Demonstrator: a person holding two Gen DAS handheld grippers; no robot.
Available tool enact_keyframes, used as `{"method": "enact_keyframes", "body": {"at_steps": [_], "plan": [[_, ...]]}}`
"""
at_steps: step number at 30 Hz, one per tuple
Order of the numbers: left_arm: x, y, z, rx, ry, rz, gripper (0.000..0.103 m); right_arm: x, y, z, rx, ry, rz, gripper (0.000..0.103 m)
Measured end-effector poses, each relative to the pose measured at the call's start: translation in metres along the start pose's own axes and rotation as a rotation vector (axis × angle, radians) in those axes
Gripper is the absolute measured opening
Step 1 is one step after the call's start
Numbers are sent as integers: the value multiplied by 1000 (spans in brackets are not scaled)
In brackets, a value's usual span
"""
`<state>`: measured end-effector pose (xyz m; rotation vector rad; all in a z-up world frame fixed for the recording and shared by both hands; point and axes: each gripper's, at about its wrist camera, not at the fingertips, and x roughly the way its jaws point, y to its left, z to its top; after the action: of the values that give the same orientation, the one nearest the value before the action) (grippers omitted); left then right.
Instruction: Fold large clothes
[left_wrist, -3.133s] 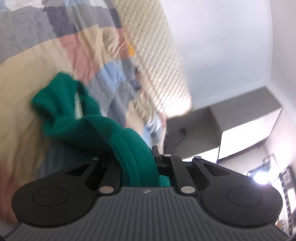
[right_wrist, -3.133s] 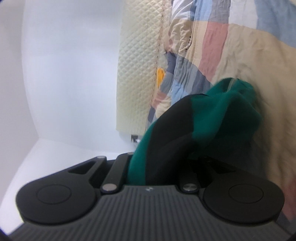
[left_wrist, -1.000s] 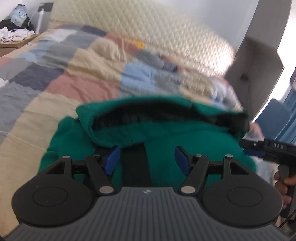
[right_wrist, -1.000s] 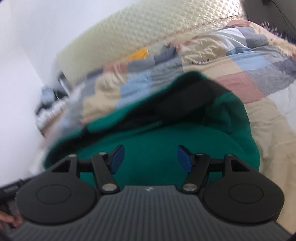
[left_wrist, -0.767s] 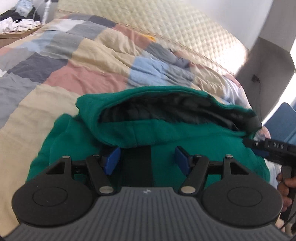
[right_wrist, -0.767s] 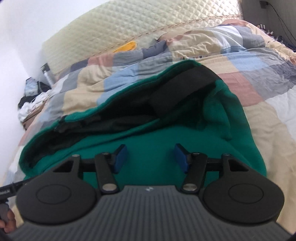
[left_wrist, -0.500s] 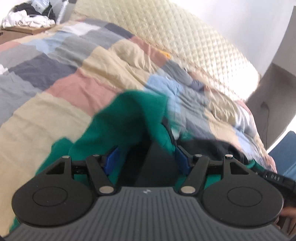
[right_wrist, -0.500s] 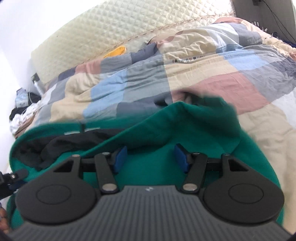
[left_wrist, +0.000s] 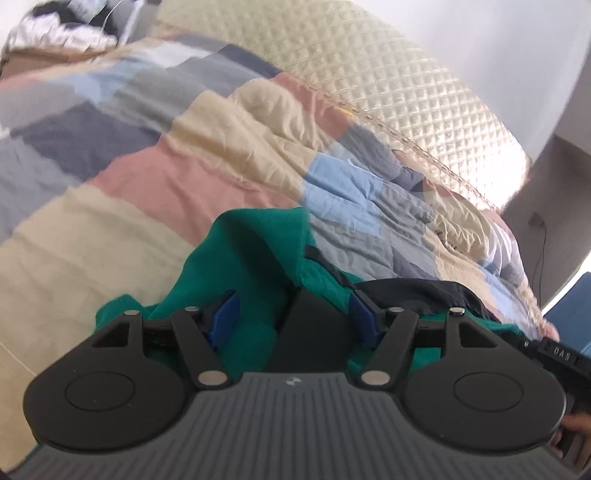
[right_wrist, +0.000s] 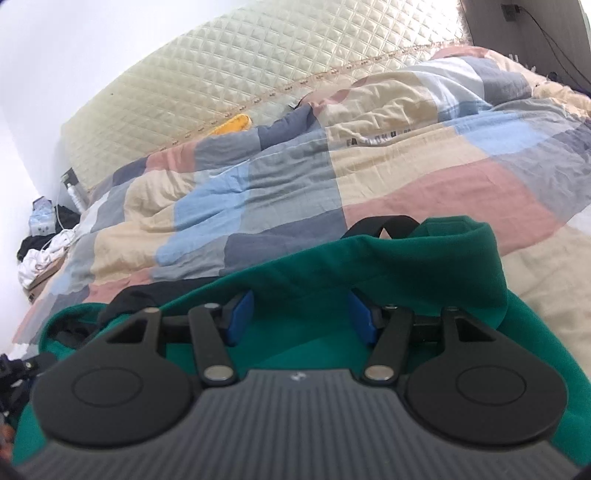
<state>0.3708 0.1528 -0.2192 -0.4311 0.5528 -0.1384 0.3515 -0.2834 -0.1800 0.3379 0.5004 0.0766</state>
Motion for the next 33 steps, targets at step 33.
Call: {"method": "enact_keyframes", "body": {"at_steps": [33], "plan": [[-79, -75, -76, 294, 57, -38, 70, -76, 66, -51, -187, 48, 122, 60]]}}
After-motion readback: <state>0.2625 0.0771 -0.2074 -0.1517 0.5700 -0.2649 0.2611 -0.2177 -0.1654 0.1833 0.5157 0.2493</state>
